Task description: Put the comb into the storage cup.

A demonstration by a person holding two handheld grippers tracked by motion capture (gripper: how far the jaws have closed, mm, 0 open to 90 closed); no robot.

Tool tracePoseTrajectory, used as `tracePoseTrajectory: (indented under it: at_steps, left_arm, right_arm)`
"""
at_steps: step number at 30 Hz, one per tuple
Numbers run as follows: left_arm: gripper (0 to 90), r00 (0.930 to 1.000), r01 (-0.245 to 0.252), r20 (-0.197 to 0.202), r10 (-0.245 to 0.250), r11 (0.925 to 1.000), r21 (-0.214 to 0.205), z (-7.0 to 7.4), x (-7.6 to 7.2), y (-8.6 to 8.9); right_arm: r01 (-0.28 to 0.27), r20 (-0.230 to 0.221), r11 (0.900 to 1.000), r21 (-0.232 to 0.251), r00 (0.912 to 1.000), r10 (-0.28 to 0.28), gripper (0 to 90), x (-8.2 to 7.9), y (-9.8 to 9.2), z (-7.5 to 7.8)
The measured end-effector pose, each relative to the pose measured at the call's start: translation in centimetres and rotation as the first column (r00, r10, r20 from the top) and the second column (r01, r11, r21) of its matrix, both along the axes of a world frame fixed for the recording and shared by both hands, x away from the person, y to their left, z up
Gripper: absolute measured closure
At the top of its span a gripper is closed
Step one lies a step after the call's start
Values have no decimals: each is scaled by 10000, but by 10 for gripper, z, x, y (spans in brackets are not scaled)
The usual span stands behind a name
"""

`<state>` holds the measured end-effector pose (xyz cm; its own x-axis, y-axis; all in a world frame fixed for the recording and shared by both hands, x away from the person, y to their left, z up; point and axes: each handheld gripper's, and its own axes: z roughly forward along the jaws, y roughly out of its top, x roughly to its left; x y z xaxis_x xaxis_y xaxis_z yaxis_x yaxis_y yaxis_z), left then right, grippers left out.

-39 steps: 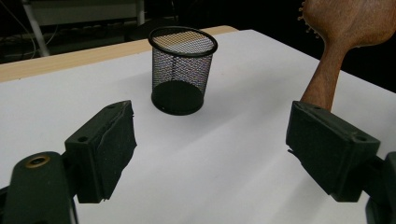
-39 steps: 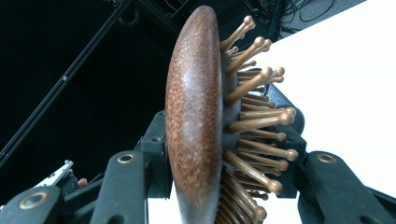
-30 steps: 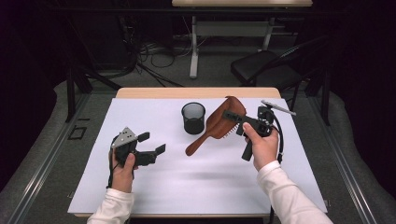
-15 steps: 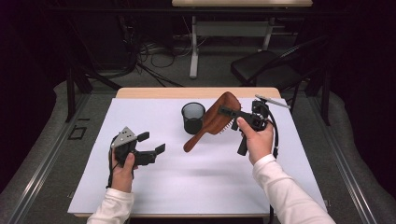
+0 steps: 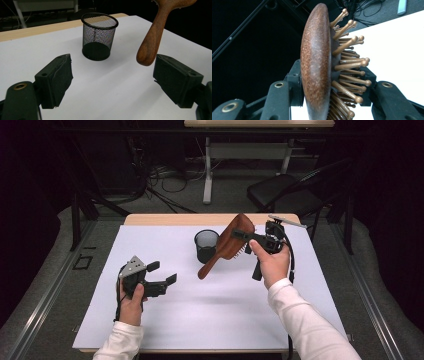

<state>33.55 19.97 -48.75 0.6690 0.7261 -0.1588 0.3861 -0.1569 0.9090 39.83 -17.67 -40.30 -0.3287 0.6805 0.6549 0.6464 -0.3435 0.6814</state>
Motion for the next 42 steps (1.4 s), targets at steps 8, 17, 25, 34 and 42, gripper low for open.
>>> tracePoseTrajectory:
  at_steps: [8,17,25,34,42]
  left_arm:
    - [158,10000,-22,-5,22,10000,15,0,0,0]
    - [158,10000,-24,-19,24,10000,-34,0,1,1]
    - [158,10000,-63,-38,62,10000,-41,-1,2,2]
    - [158,10000,-78,-42,78,9999,-91,-1,2,2]
    - [158,10000,-79,-53,78,9999,-76,-1,2,2]
  right_arm:
    - [287,-5,9990,-336,9996,-287,512,13,5,6]
    - [674,105,9964,-517,9977,-670,512,27,7,17]
    - [1099,285,9922,-594,9937,-1084,512,37,9,28]
    - [1663,409,9842,-604,9856,-1640,512,47,8,31]
    - [2235,528,9730,-573,9739,-2206,511,53,9,28]
